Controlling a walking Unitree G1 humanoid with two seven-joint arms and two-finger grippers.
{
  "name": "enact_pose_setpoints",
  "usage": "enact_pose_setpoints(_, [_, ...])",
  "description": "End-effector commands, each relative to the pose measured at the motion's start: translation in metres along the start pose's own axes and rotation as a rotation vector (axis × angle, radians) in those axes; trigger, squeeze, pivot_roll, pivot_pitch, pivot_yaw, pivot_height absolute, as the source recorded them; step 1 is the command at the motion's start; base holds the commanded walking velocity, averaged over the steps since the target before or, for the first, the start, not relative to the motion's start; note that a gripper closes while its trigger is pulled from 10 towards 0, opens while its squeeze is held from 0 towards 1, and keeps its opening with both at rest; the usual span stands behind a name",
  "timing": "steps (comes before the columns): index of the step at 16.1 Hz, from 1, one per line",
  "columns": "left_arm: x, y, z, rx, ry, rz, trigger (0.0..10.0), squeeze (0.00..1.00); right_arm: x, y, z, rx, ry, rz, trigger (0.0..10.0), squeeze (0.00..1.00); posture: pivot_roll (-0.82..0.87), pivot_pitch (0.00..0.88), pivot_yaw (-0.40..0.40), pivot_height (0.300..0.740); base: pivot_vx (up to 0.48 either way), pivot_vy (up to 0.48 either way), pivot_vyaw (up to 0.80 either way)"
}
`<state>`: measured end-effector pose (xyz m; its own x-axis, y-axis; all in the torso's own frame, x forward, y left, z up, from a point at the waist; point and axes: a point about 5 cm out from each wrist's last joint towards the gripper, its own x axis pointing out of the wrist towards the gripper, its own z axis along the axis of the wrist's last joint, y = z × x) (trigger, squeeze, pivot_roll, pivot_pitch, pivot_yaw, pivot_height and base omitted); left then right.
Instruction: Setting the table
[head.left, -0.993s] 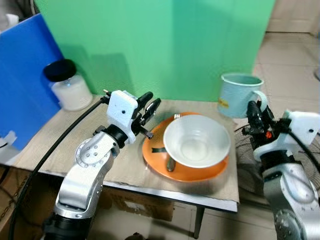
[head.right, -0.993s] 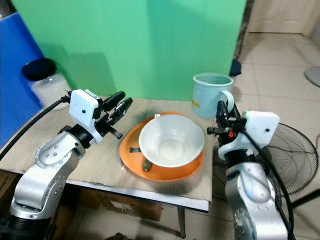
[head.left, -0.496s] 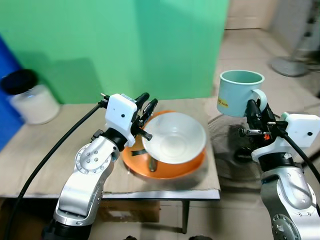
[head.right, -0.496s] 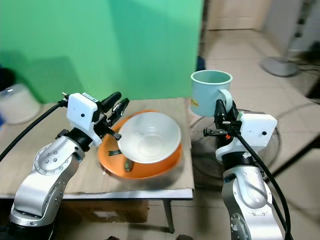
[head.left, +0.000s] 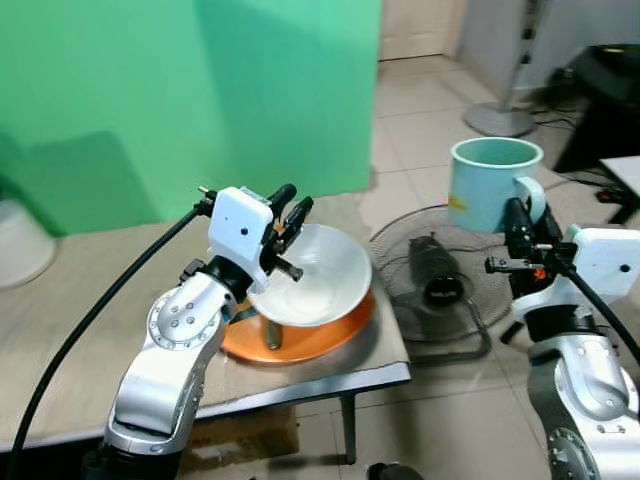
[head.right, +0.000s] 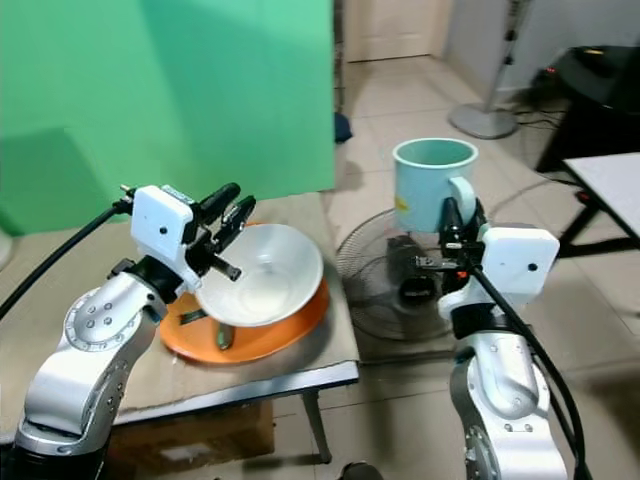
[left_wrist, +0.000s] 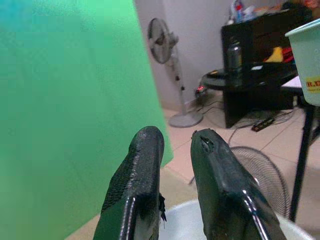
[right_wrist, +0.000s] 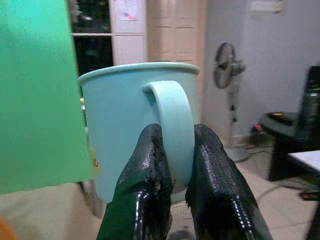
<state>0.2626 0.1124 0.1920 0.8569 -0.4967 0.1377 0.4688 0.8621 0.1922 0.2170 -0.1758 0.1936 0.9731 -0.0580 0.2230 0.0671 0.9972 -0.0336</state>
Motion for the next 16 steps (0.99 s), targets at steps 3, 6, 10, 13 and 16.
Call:
enact_pose_setpoints(3, [-0.0005,-0.0001,0.0034,-0.002,-0.007,0.003,10.0,0.0,0.0002,-0.0009,0.0045,-0.011,-0.02,-0.003,10.0,0.0,0.03,0.0,0.083,0.74,0.0,0.0,-0.8])
enact_pose_setpoints(6, [-0.0003,-0.0009,0.0039,-0.007,-0.007,-0.005,10.0,0.0,0.0005,0.0007,0.0036,0.017,-0.009,0.006,10.0,0.0,0.03,0.0,0.085,0.74,0.0,0.0,-0.8])
enact_pose_setpoints(10, [0.0005,-0.0001,0.0056,-0.007,-0.011,0.0,10.0,0.0,-0.0002,0.0028,0.0063,0.085,-0.031,0.016,10.0,0.0,0.03,0.0,0.084,0.74,0.0,0.0,-0.8])
enact_pose_setpoints(13, [0.001,0.0027,0.0093,-0.051,-0.027,0.025,10.0,0.0,0.0005,-0.0034,0.0002,-0.037,0.054,-0.058,10.0,0.0,0.03,0.0,0.082,0.74,0.0,0.0,-0.79])
enact_pose_setpoints(16, [0.0009,0.0031,0.012,-0.071,-0.032,0.032,10.0,0.0,0.0022,0.0031,0.0008,-0.009,0.041,-0.008,10.0,0.0,0.04,0.0,0.076,0.74,0.0,0.0,-0.76])
